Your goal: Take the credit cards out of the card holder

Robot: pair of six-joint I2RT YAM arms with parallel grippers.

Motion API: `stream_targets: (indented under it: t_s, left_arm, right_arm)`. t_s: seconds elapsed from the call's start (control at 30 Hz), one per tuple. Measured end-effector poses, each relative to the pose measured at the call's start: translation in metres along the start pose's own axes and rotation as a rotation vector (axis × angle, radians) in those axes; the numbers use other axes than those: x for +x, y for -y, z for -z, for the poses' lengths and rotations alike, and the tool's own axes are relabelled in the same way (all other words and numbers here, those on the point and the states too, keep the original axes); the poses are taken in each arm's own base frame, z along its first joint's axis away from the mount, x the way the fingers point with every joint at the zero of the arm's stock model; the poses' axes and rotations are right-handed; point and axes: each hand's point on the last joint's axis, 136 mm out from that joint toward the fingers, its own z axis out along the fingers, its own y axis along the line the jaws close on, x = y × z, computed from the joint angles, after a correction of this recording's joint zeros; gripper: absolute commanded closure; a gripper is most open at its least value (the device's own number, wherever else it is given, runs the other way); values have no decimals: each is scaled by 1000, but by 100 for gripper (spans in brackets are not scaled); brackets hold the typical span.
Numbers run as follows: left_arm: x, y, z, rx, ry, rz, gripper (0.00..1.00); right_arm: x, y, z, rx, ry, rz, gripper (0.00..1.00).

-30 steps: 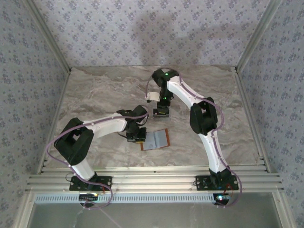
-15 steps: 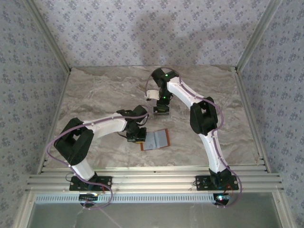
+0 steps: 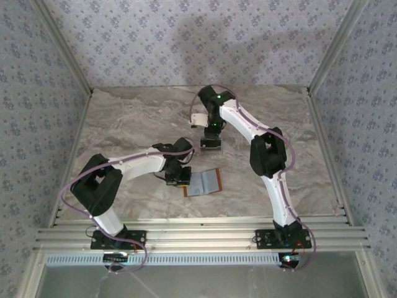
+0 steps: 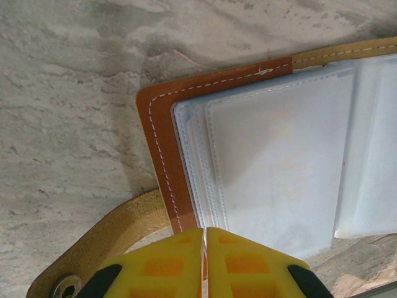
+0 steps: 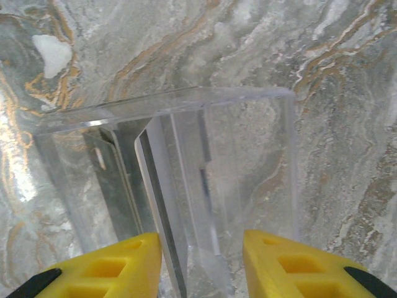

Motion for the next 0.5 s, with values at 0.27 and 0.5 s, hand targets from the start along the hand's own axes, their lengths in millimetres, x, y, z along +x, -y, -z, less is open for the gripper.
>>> stream_targets:
  t_s: [0.27, 0.5]
  left_arm:
    - [0, 0, 0, -2, 2, 0, 89]
    - [0, 0, 0, -2, 2, 0, 89]
  right_arm:
    - [2, 13, -9, 70, -16, -2, 60]
    - [0, 21, -6, 123, -4, -4, 60]
